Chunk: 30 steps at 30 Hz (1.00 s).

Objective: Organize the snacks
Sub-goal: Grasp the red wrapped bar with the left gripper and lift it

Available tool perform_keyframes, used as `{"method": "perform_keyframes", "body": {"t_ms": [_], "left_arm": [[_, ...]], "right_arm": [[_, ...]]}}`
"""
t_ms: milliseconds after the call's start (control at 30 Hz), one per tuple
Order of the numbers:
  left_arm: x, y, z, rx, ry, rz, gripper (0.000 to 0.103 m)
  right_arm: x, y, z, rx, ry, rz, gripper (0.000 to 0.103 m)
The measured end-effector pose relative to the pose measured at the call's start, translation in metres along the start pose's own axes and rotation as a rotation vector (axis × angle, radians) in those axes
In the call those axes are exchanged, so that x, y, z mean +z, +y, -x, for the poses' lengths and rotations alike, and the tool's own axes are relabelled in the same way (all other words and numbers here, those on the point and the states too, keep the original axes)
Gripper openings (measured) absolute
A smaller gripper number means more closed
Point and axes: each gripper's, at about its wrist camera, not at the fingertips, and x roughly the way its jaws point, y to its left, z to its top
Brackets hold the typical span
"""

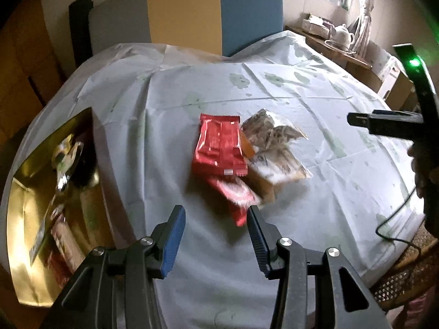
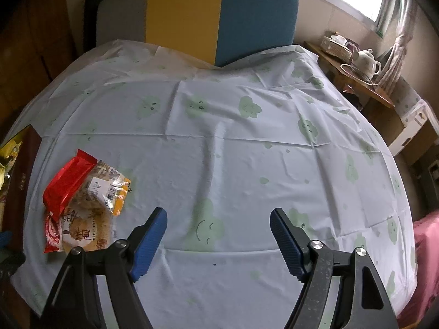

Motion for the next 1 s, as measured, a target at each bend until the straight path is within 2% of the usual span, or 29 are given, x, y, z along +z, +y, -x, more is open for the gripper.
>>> {"method": "perform_keyframes", "body": {"t_ms": [200,233,267,333,633,800,933,1000], "left_arm": [[0.033,-0.002,-0.028,-0.021,0.045,-0.016,0.048],[0.038,-0.001,-0.033,-0.043,0.052,-0.010,0.051],[0.043,0.000,-0.038,-0.063,0.059,-0.002,0.060],[0.053,0.000,-0.050,-0.076,0.076,0.001,0.066],[0.079,-0.003,-0.092,-0.043,0.129,-0.021,0.066],[0.084,0.004,-0.116,-0.027,0.174,0.018,0.066],[0.087,0.004,-0.121,-0.010,0.138,0.015,0.064],[0.085,0.003,-0.121,0.020,0.119,-0.008,0.056]], "right_arm": [[0.001,0.004,0.003,0.005,-0.009,0.012,0.080],[0.001,0.004,0.003,0.009,-0.008,0.012,0.082],[0.001,0.004,0.004,0.014,-0.009,0.009,0.082],[0.001,0.003,0.004,0.019,-0.012,0.003,0.083],[0.004,-0.001,0.005,0.046,-0.015,-0.013,0.084],[0.005,0.000,0.005,0.053,-0.014,-0.010,0.084],[0.006,0.001,0.005,0.053,-0.015,-0.004,0.084],[0.006,0.002,0.004,0.052,-0.012,-0.002,0.084]]}}
